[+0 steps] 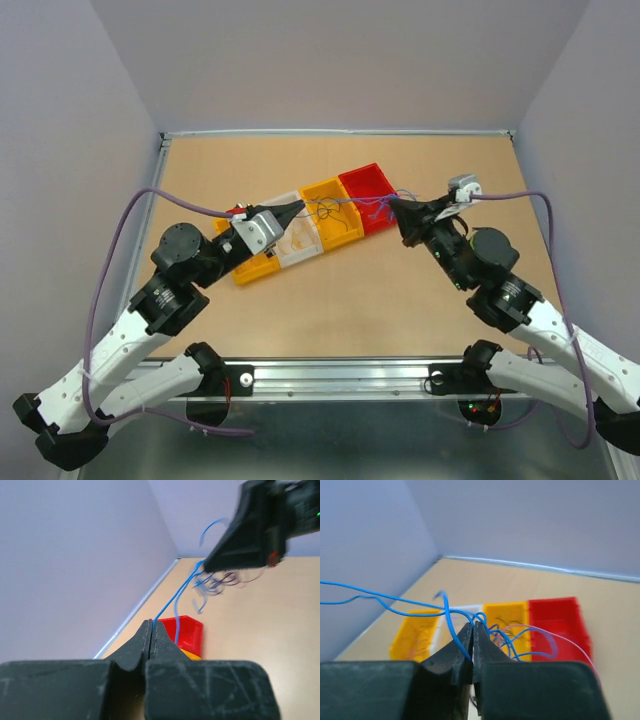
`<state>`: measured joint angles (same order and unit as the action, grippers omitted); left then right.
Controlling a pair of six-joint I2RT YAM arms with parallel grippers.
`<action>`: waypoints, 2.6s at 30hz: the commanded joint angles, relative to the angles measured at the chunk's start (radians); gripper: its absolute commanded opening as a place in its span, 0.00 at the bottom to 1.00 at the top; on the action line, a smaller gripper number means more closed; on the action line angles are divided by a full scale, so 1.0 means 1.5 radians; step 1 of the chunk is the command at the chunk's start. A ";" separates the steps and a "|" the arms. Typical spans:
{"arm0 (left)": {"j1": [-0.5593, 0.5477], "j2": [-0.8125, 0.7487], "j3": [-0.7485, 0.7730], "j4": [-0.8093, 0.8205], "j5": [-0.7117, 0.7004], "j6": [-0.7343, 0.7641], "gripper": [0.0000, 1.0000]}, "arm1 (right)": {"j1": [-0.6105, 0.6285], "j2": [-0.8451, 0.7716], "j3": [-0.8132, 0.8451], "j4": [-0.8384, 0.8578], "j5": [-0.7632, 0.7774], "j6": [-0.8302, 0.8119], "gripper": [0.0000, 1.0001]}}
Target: Untangle the cables
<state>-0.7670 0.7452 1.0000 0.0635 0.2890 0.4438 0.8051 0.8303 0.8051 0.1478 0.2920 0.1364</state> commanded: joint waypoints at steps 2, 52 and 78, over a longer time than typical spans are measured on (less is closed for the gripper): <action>0.005 -0.050 -0.072 0.269 -0.264 0.025 0.00 | -0.015 -0.023 0.014 -0.214 0.318 0.076 0.16; 0.005 0.043 -0.090 0.082 0.266 0.021 0.00 | -0.006 0.238 -0.011 0.259 -0.684 -0.161 0.75; 0.038 0.105 -0.121 0.245 -0.133 -0.096 0.43 | 0.025 0.244 0.046 0.142 -0.316 -0.101 0.01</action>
<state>-0.7349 0.8738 0.7971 0.3614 0.2020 0.2932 0.8330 1.2495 0.8055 0.4217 -0.4564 -0.0700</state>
